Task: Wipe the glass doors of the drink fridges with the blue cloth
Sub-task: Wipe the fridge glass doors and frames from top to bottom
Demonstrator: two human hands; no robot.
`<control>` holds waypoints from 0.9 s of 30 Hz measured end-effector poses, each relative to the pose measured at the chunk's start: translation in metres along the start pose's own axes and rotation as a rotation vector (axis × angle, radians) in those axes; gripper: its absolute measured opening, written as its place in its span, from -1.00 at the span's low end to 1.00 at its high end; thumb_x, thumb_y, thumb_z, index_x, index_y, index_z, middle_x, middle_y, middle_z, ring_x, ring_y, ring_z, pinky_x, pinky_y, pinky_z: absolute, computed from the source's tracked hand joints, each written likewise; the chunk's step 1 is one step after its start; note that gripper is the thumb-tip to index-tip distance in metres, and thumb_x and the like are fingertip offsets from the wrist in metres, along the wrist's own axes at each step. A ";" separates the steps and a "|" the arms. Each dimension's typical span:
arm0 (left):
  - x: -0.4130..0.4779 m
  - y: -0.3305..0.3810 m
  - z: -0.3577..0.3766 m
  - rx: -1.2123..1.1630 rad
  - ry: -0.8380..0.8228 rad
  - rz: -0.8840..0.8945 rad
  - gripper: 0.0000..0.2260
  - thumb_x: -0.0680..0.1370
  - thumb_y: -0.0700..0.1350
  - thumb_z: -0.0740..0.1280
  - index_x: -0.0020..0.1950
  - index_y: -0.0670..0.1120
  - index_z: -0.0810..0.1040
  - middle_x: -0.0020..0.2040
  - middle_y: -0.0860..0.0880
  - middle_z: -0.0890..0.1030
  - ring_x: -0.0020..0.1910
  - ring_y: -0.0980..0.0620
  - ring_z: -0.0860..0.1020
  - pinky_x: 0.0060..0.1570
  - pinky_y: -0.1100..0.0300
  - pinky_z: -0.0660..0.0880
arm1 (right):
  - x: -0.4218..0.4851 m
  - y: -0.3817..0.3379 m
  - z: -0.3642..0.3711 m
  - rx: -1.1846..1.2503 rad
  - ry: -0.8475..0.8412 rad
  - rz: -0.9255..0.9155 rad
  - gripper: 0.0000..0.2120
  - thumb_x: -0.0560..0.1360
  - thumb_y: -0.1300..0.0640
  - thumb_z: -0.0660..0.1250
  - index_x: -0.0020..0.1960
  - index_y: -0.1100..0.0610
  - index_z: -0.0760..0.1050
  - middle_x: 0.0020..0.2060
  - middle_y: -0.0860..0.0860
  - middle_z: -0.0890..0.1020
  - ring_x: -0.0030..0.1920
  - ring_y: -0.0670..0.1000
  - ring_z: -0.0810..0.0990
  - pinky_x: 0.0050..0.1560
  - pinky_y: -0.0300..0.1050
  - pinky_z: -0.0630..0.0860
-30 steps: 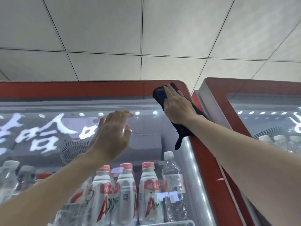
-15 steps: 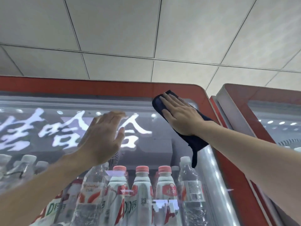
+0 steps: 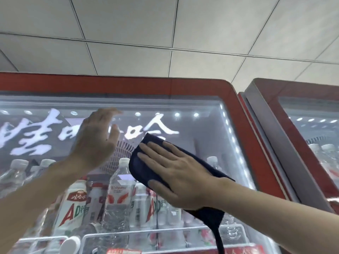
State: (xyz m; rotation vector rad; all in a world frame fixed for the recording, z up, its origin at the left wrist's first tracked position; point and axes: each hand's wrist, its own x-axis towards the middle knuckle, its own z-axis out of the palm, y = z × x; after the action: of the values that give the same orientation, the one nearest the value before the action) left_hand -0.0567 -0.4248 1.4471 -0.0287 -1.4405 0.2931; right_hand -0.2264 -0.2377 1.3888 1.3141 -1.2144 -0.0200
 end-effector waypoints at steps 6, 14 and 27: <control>-0.002 -0.026 -0.005 0.151 -0.111 0.066 -0.55 0.59 0.00 0.10 0.43 -0.07 0.47 0.45 -0.03 0.49 0.44 -0.06 0.41 0.45 -0.06 0.24 | 0.076 0.071 -0.027 -0.082 0.033 0.217 -0.38 0.73 -0.21 -0.10 0.70 -0.01 -0.15 0.68 -0.06 -0.13 0.65 -0.12 -0.20 0.62 -0.11 -0.31; -0.003 -0.033 -0.003 0.144 -0.075 0.087 -0.64 0.66 -0.06 0.15 0.45 -0.04 0.43 0.47 -0.01 0.46 0.42 -0.03 0.38 0.45 0.00 0.22 | 0.128 0.076 -0.027 -0.057 0.064 0.522 -0.37 0.71 -0.19 -0.20 0.69 0.06 -0.18 0.68 -0.02 -0.16 0.66 -0.07 -0.19 0.64 -0.01 -0.24; -0.006 -0.078 -0.044 0.158 -0.170 0.148 -0.56 0.60 -0.07 0.10 0.44 -0.11 0.48 0.42 -0.07 0.51 0.44 -0.06 0.41 0.45 0.05 0.21 | 0.120 0.000 -0.017 -0.055 0.000 0.136 -0.42 0.73 -0.16 -0.16 0.70 -0.03 -0.16 0.68 -0.09 -0.15 0.64 -0.12 -0.28 0.63 -0.09 -0.31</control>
State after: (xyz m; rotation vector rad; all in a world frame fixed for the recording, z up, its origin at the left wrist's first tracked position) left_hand 0.0002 -0.4941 1.4505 0.0187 -1.5824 0.5412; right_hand -0.1621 -0.2998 1.4711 1.1818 -1.2921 0.0442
